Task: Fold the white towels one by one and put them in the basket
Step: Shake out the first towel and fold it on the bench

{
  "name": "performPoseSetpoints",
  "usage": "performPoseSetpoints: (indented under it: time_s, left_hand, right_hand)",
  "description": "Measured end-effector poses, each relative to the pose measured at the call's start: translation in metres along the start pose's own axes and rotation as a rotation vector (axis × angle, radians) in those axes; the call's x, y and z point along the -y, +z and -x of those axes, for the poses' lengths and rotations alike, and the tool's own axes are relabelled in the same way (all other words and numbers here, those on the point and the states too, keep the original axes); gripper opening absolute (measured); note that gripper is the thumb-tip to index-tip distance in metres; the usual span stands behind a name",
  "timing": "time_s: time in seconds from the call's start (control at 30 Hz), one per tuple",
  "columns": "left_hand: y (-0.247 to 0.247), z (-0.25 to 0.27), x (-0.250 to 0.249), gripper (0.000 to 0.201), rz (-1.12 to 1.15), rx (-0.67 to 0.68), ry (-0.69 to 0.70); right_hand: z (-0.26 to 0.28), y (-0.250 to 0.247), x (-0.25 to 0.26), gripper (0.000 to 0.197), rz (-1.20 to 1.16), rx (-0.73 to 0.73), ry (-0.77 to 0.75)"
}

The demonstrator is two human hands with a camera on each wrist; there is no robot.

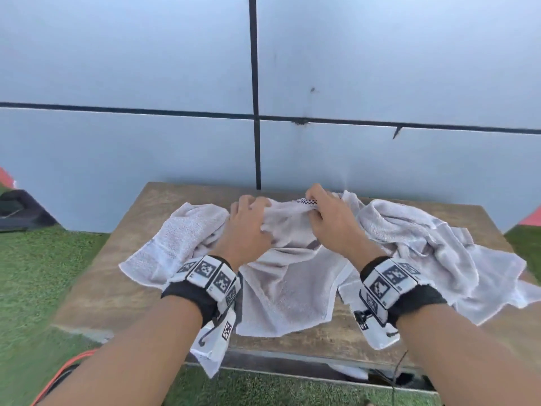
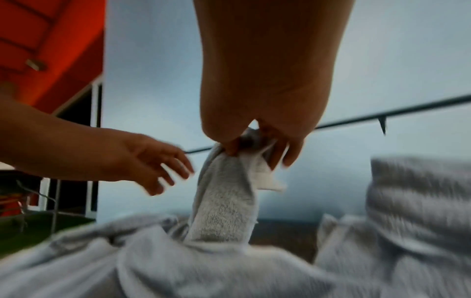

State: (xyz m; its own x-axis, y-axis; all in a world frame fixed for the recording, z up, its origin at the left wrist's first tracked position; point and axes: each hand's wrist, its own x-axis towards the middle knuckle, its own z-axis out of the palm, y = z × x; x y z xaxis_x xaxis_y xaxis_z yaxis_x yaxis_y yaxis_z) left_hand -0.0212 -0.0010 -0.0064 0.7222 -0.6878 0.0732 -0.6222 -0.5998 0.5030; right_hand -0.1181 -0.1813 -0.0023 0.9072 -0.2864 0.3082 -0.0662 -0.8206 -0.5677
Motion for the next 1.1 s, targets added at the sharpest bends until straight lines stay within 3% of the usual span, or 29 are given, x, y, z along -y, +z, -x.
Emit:
performPoseSetpoints:
  time_s: [0.03,0.1,0.13,0.2,0.27,0.37,0.53,0.63,0.8,1.0,1.1]
  left_hand:
    - [-0.009,-0.001,-0.008,0.069,0.086,-0.035,0.058]
    - [-0.033,0.000,-0.033,0.083,0.091,0.046,0.189]
    - [-0.045,0.000,-0.045,0.079,0.067,0.099,0.230]
    - [-0.069,0.003,-0.066,0.050,0.096,0.189,0.209]
    - [-0.087,0.007,-0.080,0.025,0.153,0.218,0.158]
    - [-0.099,0.013,-0.090,0.030,0.188,0.149,0.169]
    - [-0.099,0.030,-0.106,0.021,0.210,0.074,0.282]
    - [-0.094,0.037,-0.110,0.023,0.299,0.072,0.317]
    - [-0.106,0.038,-0.116,0.042,0.291,0.065,0.331]
    - [-0.122,0.035,-0.108,0.045,0.213,0.127,0.210]
    - [-0.125,0.034,-0.104,0.043,0.153,0.126,0.205]
  right_hand:
    - [0.002,-0.009,0.010,0.019,-0.090,0.037,-0.074]
    - [0.009,-0.032,0.037,0.031,-0.183,0.069,-0.203]
    - [0.011,-0.045,0.049,0.033,-0.189,0.062,-0.257]
    - [0.014,-0.069,0.062,0.032,-0.174,0.007,-0.319]
    - [0.014,-0.092,0.066,0.031,-0.160,-0.076,-0.304]
    - [0.021,-0.117,0.066,0.034,-0.146,-0.127,-0.282]
    - [0.047,-0.133,0.077,0.041,-0.344,0.123,0.034]
    - [0.052,-0.132,0.085,0.039,-0.339,0.168,0.170]
    - [0.048,-0.145,0.093,0.017,-0.123,0.077,0.055]
    - [0.042,-0.162,0.093,0.023,-0.043,-0.123,-0.040]
    - [0.040,-0.158,0.091,0.034,-0.019,-0.137,-0.061]
